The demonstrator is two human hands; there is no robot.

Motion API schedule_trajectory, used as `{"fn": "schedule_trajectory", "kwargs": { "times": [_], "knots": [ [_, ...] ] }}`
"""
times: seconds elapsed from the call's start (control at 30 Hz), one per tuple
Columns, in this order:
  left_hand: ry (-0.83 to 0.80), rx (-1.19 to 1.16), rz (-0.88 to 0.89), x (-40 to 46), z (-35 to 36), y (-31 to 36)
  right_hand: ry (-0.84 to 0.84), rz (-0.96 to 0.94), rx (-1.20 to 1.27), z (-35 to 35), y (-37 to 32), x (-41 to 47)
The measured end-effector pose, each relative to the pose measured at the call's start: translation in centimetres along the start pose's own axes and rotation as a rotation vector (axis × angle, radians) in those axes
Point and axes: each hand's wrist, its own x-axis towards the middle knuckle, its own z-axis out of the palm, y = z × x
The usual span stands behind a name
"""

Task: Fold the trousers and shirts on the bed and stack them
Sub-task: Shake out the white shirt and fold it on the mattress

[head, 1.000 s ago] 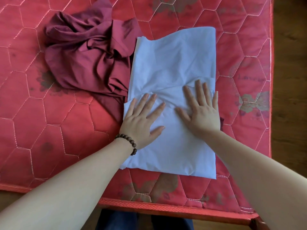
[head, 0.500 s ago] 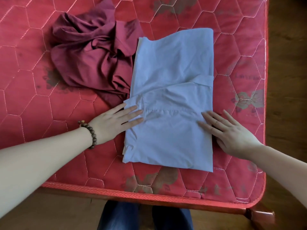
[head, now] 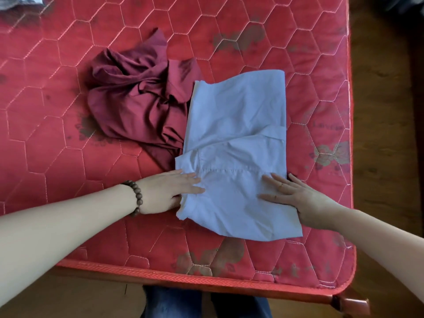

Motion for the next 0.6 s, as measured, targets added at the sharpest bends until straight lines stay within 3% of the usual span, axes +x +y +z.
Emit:
{"fn": "schedule_trajectory", "kwargs": {
  "times": [0.13, 0.2, 0.23, 0.33, 0.4, 0.5, 0.6],
  "knots": [
    [0.177, -0.504, -0.199, 0.3, -3.7, 0.6, -0.082, 0.142, 0.491, -4.9, 0.0, 0.2],
    [0.293, -0.664, -0.314, 1.1, -5.8, 0.3, -0.076, 0.416, 0.611, -7.8, 0.8, 0.9],
    [0.371, -0.751, -0.357, 1.7, -7.0, 0.1, -0.008, 0.530, 0.717, -8.8, 1.6, 1.4],
    [0.640, -0.996, -0.415, 4.0, -10.2, -0.8, 0.417, 0.534, 1.240, -11.4, 3.9, 3.5],
    [0.727, -1.097, -0.494, 6.0, -11.2, -1.7, 0.569, 0.581, 1.476, -11.9, 4.9, 5.2],
    [0.661, -1.105, -0.614, 9.0, -10.6, -2.7, 0.534, 0.670, 1.579, -10.6, 4.9, 8.2],
    [0.674, -0.999, -0.682, 10.7, -9.4, -2.8, 0.610, 0.752, 1.351, -8.4, 4.2, 9.8]
  ]
}}
